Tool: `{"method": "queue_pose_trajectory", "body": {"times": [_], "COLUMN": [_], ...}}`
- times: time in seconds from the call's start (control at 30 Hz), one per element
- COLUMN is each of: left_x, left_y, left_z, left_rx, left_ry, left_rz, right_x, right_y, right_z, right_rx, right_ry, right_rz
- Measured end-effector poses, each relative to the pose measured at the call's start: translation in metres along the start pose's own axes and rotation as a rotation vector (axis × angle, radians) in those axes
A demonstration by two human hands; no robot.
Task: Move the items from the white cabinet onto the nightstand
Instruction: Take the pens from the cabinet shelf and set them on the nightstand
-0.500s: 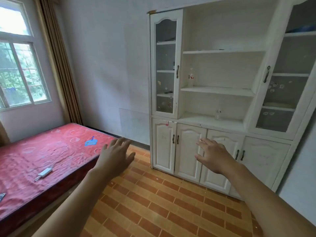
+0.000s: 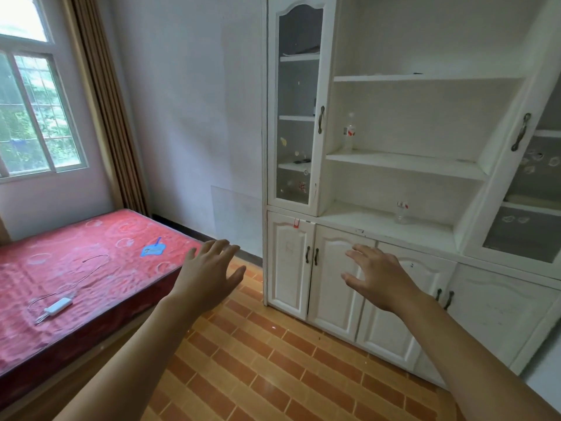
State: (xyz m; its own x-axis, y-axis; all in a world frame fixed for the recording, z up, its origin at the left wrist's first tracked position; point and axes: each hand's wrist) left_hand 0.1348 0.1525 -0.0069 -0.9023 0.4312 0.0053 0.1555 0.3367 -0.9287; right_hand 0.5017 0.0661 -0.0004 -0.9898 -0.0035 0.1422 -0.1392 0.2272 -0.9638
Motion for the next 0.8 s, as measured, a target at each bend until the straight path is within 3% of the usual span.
{"method": "queue_pose_trajectory", "body": {"times": [0.8], "left_x": [0.065], "left_y": [0.151], "left_z": [-0.376], "left_rx": [0.021], "left_ry": [0.248], "left_rz": [0.137], "right_x": [-0.070], "right_y": [0.066], "right_z": [-0.326], "right_rx": [-0.065], "right_ry": [0.200], "right_rz": [-0.010]}}
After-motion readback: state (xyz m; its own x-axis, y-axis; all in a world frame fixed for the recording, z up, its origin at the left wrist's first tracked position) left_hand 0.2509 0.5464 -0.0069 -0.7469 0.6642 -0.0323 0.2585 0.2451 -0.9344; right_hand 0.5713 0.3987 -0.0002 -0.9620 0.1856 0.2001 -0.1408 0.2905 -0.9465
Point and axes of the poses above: each hand's wrist, its own z-axis away from the middle knuckle, its own y-axis out of the palm, x = y × z, and after that the axes turned 3 degrees about -z, right-handed
